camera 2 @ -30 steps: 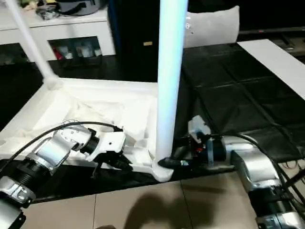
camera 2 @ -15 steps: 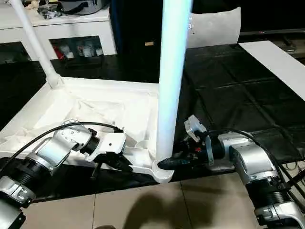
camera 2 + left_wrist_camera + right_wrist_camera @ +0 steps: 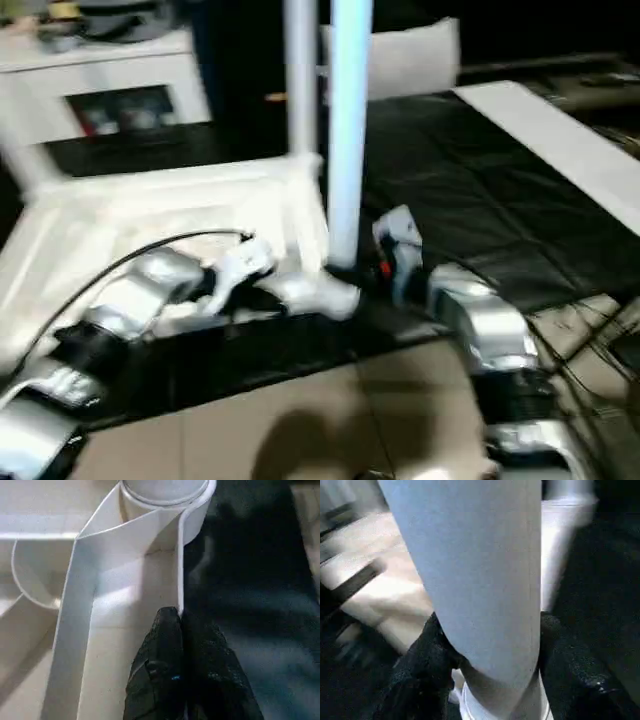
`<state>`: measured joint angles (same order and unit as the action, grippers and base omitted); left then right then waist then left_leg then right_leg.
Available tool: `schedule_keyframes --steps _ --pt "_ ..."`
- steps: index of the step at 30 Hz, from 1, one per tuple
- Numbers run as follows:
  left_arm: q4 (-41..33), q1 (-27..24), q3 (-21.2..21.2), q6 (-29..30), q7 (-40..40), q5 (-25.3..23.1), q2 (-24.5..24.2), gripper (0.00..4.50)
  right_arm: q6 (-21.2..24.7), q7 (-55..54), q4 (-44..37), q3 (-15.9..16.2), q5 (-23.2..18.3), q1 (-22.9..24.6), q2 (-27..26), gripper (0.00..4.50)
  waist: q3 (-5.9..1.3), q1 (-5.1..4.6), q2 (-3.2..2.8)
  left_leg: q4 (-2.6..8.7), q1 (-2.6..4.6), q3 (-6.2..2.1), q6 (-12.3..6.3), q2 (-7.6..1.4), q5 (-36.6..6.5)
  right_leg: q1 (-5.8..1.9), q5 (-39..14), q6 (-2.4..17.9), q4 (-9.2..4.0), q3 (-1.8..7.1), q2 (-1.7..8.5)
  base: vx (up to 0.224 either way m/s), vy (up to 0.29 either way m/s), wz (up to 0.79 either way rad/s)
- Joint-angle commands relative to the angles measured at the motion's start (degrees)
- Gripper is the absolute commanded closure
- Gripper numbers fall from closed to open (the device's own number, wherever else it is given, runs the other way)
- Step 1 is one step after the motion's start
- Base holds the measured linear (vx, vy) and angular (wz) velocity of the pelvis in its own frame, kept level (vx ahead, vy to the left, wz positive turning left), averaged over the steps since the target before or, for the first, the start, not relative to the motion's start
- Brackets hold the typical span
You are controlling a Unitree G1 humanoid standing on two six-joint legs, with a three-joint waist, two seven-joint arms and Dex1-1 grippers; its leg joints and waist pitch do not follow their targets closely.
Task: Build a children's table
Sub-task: Rotate leg to tighten
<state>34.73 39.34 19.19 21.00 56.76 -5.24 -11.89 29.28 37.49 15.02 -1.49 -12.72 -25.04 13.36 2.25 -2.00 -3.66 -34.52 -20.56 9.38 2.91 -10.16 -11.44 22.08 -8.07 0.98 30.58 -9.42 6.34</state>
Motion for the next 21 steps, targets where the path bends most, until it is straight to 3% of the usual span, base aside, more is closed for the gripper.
schedule_keyframes --steps 1,3,5,7,8,10,15,18,21 --pt "2.8 2.2 -1.4 -0.6 -6.1 0.1 2.8 4.5 0.5 -9.7 0.7 -0.8 0.5 -1.2 -5.6 2.48 -3.04 -0.75 -0.1 4.45 0.3 -2.17 -0.89 -2.23 -24.7 -2.44 -32.6 1.9 -5.42 1.39 3.26 0.0 0.0 0.0" --pt "3.6 2.5 -1.1 -1.5 -7.0 -0.6 3.2 4.5 -1.1 -9.8 0.2 -0.4 0.5 -0.6 -6.4 2.48 -3.43 -1.19 0.11 4.63 0.06 -2.27 -1.38 -2.33 -23.4 -2.72 -28.6 3.8 -4.97 1.82 3.52 0.0 0.0 0.0" --pt "3.9 2.6 -1.1 -1.7 -7.2 -0.8 3.3 4.5 -1.4 -9.8 -0.1 -0.2 0.7 -0.4 -6.5 1.92 -3.4 -1.02 0.28 4.72 -0.31 -2.06 -2.59 -2.46 -21.4 -2.8 -25.0 5.7 -4.49 2.38 3.59 0.0 0.0 0.0" --pt "4.4 2.8 -1.0 -2.9 -7.1 -1.0 3.6 4.5 -1.0 -10.4 -1.2 -0.5 0.7 0.3 -7.0 1.77 -3.52 -0.75 0.37 4.63 -0.59 -1.82 -3.59 -2.43 -18.8 -2.99 -22.3 7.2 -4.06 2.75 3.68 0.0 0.0 0.0" --pt "4.8 2.7 -0.6 -4.5 -6.9 -1.1 3.4 4.5 -2.5 -11.5 -2.5 0.2 2.6 1.5 -6.3 1.7 -3.48 -0.47 0.48 4.59 -0.73 -1.76 -4.0 -2.48 -17.2 -3.04 -21.2 7.8 -3.79 2.92 3.69 0.0 0.0 0.0" --pt "5.0 2.4 -0.1 -6.7 -6.5 -1.5 2.8 4.5 -4.5 -11.7 -3.6 0.9 4.5 2.8 -4.8 1.44 -3.48 0.04 0.69 4.48 -0.76 -1.59 -4.21 -2.49 -15.6 -3.05 -21.1 7.9 -3.54 3.17 3.72 0.0 0.0 0.0" --pt "5.9 1.7 -0.1 -12.0 -8.1 -2.1 2.0 4.5 -3.4 -8.3 -9.2 0.5 2.7 7.1 -1.7 1.0 -3.5 1.72 0.77 4.36 -0.66 -1.34 -5.09 -2.57 -12.4 -3.19 -21.9 7.0 -3.38 3.54 3.68 0.0 0.0 0.0" --pt "3.1 -0.1 -1.3 -12.3 -6.4 0.0 1.8 3.96 -3.7 -6.0 -13.4 0.2 2.0 10.4 0.8 0.83 -3.62 2.6 0.74 4.43 -0.8 -1.42 -5.46 -2.93 -11.1 -3.31 -19.2 7.5 -2.86 3.71 3.63 0.0 0.0 0.0" --pt "-1.2 -2.6 -2.1 -11.6 -5.2 1.4 1.1 3.72 -5.6 -6.1 -15.5 -0.7 3.3 13.1 3.1 0.5 -3.83 2.7 0.6 4.43 -0.84 -1.51 -5.31 -3.12 -10.1 -3.35 -17.2 8.4 -2.39 3.82 3.73 0.0 0.0 0.0"
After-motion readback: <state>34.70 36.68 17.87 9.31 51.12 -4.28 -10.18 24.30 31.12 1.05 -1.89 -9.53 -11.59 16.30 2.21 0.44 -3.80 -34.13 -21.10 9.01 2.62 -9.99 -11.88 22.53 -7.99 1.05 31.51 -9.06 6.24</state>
